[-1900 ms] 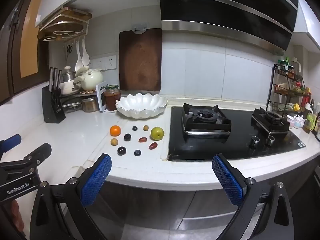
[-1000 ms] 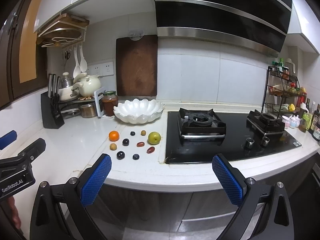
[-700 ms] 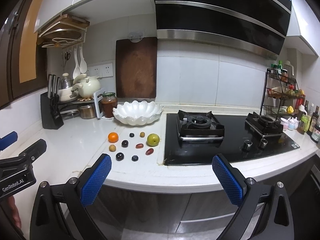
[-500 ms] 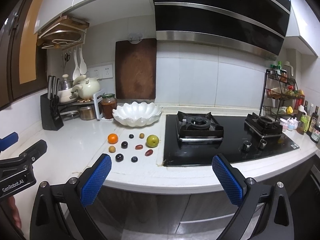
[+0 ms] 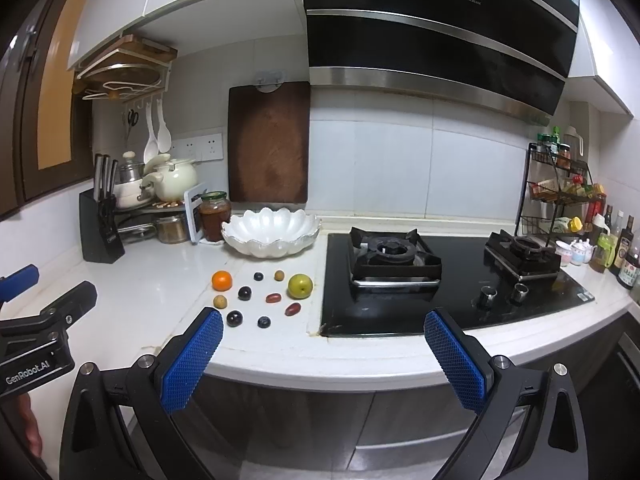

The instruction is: Organize fruits

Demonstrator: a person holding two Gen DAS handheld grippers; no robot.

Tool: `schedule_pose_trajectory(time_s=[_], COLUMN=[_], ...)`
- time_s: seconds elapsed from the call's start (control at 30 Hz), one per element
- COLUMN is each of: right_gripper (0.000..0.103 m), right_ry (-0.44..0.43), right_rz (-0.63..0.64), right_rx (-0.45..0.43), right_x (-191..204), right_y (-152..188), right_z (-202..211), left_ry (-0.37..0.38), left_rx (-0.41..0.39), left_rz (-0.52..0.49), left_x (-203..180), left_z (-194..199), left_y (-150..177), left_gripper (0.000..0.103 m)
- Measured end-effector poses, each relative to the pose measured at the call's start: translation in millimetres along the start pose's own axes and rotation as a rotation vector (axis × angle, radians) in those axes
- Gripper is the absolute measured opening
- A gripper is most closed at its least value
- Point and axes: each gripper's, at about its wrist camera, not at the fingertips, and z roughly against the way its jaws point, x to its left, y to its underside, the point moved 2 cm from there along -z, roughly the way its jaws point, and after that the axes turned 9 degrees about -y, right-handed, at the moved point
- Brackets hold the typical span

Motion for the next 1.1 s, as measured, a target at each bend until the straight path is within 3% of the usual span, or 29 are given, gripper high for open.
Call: schedule_pose_trajectory(time_s=[1.1], right_gripper=[0.102], right_ry=[-0.004], right_rz=[0.001], right_rx=[0.000], right_x=[8.1], right_y=[-2.3], right_z=[1.2], left_ry=[0.005], left_rx=[0.002], left_rz=[-0.004], left_x=[-1.2], left_z=[1.8], left_y=[0.4], left_gripper=[0.103])
